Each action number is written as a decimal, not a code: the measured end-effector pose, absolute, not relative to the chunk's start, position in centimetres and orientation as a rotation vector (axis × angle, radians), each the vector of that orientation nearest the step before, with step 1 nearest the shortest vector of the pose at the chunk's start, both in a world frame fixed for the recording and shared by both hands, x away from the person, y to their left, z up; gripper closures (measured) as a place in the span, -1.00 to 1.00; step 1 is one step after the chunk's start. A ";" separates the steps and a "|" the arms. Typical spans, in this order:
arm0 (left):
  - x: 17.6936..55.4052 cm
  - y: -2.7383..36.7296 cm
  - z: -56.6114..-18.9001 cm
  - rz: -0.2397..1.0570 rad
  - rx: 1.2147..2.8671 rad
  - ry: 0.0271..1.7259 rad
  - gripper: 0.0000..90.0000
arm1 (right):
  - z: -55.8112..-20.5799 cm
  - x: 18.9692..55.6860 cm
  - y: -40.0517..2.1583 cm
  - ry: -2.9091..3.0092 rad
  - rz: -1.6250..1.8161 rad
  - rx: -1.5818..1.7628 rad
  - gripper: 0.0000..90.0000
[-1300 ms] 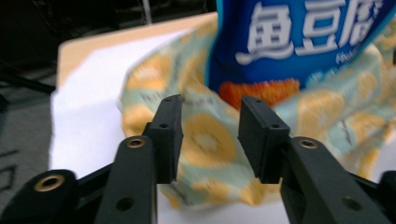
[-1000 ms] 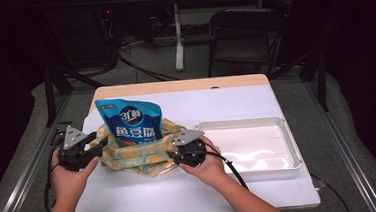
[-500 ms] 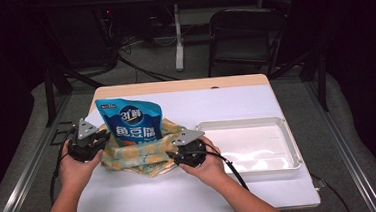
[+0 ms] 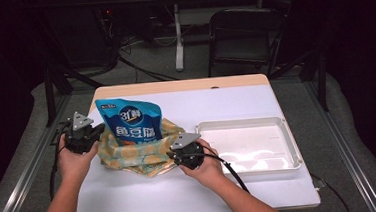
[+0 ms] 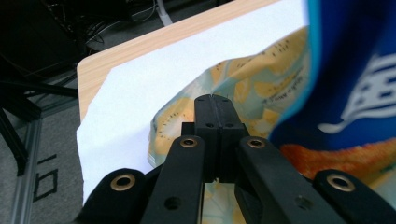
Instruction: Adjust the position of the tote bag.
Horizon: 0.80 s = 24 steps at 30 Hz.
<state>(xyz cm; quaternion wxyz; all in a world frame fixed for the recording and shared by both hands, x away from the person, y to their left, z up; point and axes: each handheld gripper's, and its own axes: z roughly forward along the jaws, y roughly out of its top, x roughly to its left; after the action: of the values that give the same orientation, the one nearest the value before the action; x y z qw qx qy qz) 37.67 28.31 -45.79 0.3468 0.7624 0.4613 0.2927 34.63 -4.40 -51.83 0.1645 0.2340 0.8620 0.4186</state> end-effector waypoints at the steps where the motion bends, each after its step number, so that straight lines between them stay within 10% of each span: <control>1: 37.9 28.4 -45.8 0.759 1.976 1.202 1.00 | -51.9 34.6 -4.4 2.463 1.192 0.663 0.92; 24: 43.0 28.3 -48.8 0.660 2.023 1.335 1.00 | -52.6 33.1 -6.0 2.528 1.127 0.645 1.00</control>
<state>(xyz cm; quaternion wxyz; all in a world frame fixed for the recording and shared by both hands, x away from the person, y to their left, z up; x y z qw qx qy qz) 43.04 28.34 -48.82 0.3097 0.7657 0.5054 0.2498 33.12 -5.96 -52.56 0.1492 0.2244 0.8795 0.3922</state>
